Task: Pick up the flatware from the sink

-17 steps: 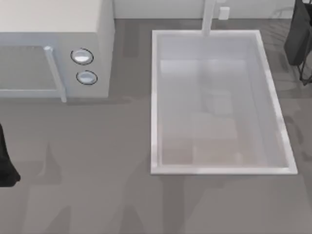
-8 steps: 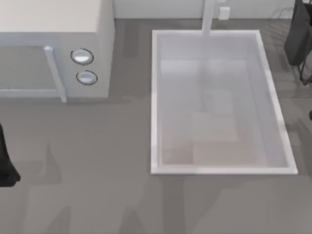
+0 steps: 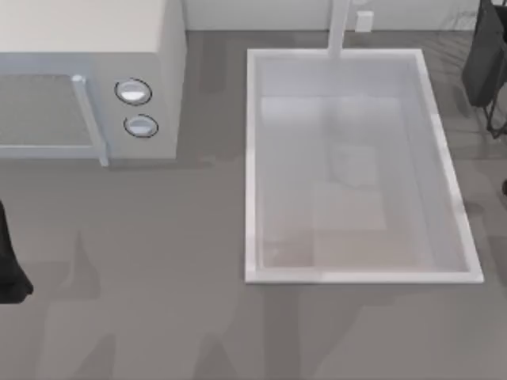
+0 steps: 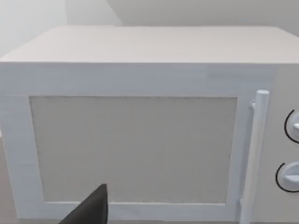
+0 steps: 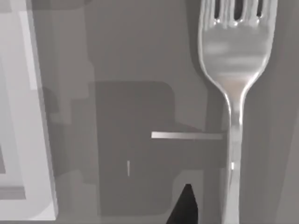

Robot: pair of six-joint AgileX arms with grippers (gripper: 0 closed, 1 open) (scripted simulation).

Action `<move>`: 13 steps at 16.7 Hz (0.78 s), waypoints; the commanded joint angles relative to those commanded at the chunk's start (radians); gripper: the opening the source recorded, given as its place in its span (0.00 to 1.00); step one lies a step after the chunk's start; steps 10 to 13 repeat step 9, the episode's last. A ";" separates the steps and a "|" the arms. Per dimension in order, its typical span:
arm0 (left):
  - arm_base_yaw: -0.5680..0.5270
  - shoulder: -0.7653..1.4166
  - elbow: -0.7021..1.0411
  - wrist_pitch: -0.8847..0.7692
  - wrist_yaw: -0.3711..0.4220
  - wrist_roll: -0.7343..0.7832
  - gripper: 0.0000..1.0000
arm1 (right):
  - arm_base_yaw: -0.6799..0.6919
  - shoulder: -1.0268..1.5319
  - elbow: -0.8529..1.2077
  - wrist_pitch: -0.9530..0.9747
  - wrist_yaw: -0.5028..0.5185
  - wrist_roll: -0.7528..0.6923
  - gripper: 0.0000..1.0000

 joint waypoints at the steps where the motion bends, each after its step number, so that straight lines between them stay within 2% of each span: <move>1: 0.000 0.000 0.000 0.000 0.000 0.000 1.00 | 0.000 0.000 0.000 0.000 0.000 0.000 0.83; 3: 0.000 0.000 0.000 0.000 0.000 0.000 1.00 | 0.000 0.000 0.000 0.000 0.000 0.000 0.98; 4: 0.000 0.000 0.000 0.000 0.000 0.000 1.00 | 0.000 0.000 0.000 0.000 0.000 0.000 1.00; 13: 0.000 0.000 0.000 0.000 0.000 0.000 1.00 | 0.000 0.000 0.000 0.000 0.000 0.000 1.00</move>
